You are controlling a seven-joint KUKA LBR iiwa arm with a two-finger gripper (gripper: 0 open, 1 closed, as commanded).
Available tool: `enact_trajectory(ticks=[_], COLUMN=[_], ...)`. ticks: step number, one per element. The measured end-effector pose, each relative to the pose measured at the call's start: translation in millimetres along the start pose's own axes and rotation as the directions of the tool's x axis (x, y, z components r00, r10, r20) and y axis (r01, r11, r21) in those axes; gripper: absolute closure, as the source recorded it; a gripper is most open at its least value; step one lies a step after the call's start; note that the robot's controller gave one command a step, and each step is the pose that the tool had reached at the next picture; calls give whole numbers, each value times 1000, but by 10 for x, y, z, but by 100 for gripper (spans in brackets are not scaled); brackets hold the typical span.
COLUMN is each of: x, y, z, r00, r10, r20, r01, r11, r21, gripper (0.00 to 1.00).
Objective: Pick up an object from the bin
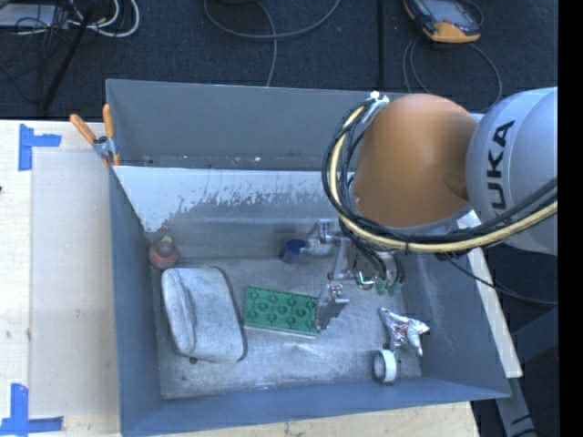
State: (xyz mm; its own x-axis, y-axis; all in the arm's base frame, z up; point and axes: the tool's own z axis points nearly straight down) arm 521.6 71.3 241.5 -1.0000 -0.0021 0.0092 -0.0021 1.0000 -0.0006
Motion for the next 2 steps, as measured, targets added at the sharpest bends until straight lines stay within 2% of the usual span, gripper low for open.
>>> enact_trajectory(ticks=[1,2], x=[78,-59], y=[-159,1], z=[1354,1687], r00=[978,978], r10=[210,210], r20=[-1,20], r01=[-210,-209], r11=[978,978], r21=[1,-5], gripper=[0,0])
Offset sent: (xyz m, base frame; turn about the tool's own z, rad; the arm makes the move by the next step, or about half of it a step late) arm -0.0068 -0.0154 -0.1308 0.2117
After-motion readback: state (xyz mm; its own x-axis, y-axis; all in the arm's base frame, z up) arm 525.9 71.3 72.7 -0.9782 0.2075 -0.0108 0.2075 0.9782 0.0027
